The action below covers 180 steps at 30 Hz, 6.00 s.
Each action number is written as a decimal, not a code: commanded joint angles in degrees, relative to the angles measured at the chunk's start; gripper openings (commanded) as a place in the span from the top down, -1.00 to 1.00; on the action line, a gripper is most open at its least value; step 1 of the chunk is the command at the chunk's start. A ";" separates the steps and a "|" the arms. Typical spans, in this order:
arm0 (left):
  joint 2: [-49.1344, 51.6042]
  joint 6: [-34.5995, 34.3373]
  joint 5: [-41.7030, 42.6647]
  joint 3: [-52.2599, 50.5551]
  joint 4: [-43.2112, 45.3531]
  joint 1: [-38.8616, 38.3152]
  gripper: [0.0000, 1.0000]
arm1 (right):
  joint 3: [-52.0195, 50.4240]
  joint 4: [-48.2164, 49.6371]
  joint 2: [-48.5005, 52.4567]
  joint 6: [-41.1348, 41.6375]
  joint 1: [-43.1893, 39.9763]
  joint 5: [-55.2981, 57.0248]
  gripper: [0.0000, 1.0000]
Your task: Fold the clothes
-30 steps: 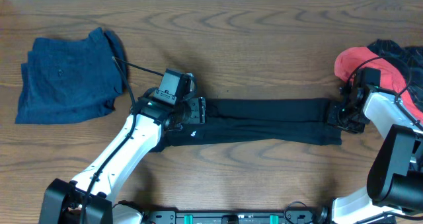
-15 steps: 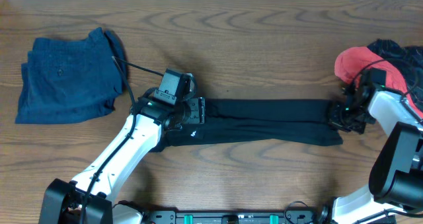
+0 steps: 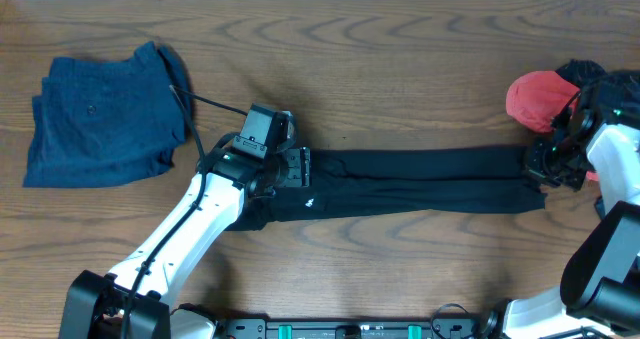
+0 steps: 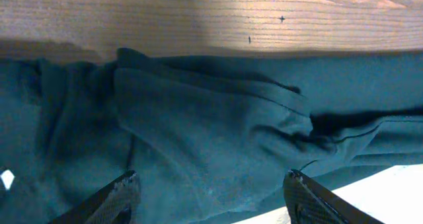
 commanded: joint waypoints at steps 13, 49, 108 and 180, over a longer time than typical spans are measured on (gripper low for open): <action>-0.09 0.74 -0.72 0.90 -0.22 0.09 -0.41 | 2.03 -3.52 -1.29 1.68 23.63 -0.28 0.99; -0.09 0.74 -0.72 0.90 -1.27 0.09 -0.41 | 0.74 7.93 2.58 4.92 45.05 -8.39 0.04; -0.09 0.87 -0.76 0.57 -1.29 0.09 -0.43 | 5.35 4.13 -2.64 10.95 41.72 3.87 -0.05; 8.83 16.44 3.69 19.96 -20.96 29.92 0.88 | 4.94 -4.66 0.46 9.92 28.00 7.50 -0.16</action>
